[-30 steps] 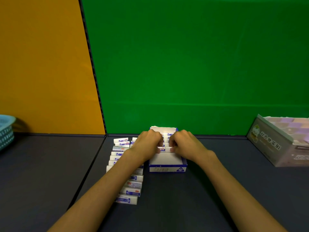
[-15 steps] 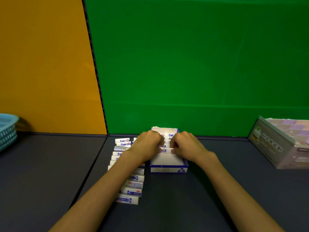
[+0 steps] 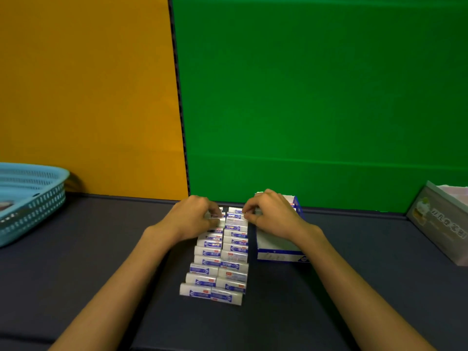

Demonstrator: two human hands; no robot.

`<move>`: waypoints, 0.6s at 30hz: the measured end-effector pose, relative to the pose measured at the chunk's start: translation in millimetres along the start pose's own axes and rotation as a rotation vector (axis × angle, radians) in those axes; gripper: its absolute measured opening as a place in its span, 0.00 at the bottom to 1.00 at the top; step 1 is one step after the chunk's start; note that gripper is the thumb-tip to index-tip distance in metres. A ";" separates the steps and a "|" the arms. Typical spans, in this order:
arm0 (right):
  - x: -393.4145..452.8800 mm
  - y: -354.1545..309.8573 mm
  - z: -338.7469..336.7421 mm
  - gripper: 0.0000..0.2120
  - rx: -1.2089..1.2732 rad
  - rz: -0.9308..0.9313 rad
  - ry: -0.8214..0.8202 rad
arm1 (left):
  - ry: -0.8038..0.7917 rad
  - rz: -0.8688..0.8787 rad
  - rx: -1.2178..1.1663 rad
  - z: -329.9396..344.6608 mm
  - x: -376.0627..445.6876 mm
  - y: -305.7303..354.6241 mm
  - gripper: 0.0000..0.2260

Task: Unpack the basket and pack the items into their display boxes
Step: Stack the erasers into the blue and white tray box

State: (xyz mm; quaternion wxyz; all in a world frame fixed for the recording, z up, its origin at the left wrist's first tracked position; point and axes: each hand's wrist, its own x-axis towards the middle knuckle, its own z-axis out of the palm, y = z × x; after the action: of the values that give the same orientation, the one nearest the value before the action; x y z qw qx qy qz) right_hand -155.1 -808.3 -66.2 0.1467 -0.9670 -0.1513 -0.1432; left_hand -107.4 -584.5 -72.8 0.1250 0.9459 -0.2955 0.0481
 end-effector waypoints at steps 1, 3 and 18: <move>2.6 -3.9 3.3 0.07 -0.008 -0.015 -0.005 | -0.007 -0.001 0.001 1.7 -1.8 -3.8 0.08; 6.3 -10.3 9.0 0.07 -0.034 -0.037 -0.022 | -0.006 -0.004 -0.004 5.2 -4.4 -10.7 0.08; 35.8 -8.0 37.4 0.12 -0.370 0.101 -0.073 | 0.090 -0.079 -0.004 17.5 24.1 -23.8 0.12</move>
State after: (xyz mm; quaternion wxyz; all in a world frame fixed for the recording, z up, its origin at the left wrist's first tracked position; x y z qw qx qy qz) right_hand -116.4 -779.8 -87.1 -0.0322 -0.9884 -0.0790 -0.1256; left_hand -73.7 -583.5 -90.6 0.1419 0.9535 -0.2520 0.0850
